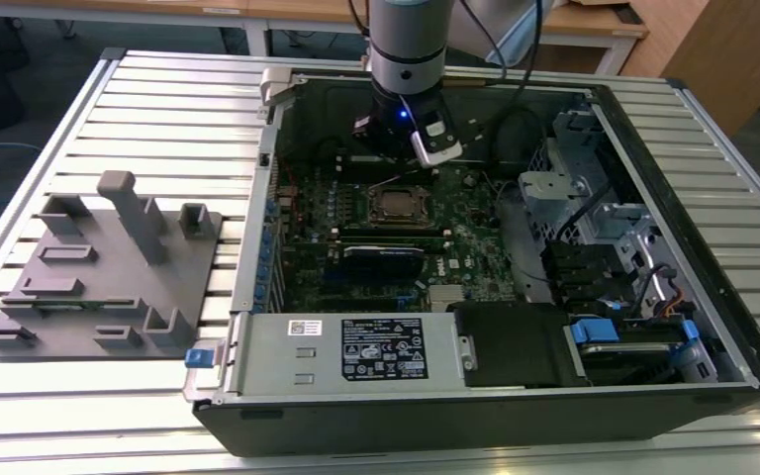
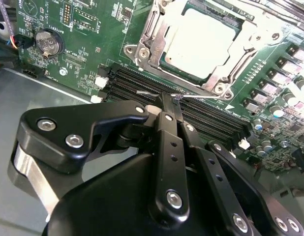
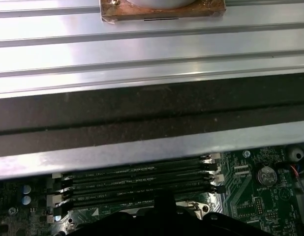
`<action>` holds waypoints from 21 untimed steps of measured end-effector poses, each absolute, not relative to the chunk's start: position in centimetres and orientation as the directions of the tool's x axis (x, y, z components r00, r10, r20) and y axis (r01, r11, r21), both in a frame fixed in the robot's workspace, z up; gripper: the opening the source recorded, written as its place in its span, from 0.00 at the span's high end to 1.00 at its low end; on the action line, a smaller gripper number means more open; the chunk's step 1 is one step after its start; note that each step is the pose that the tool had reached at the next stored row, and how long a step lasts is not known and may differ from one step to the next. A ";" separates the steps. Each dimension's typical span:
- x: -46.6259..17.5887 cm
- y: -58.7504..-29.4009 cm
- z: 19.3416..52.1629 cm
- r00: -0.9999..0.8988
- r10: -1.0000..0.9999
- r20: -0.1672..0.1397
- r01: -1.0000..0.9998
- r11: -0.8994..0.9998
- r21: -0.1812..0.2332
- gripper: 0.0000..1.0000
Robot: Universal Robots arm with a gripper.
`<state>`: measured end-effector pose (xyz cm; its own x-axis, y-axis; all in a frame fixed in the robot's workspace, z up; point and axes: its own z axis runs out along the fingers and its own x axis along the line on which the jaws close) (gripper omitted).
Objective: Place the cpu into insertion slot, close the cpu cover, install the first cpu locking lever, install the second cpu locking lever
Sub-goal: 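Install the first cpu locking lever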
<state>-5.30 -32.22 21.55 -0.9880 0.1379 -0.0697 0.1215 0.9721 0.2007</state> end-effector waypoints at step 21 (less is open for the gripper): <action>-5.3 -32.3 21.2 -0.986 0.141 -0.085 0.121 0.972 0.204 0.90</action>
<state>-5.27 -32.27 21.18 -0.9863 0.1409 -0.0853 0.1212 0.9715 0.2037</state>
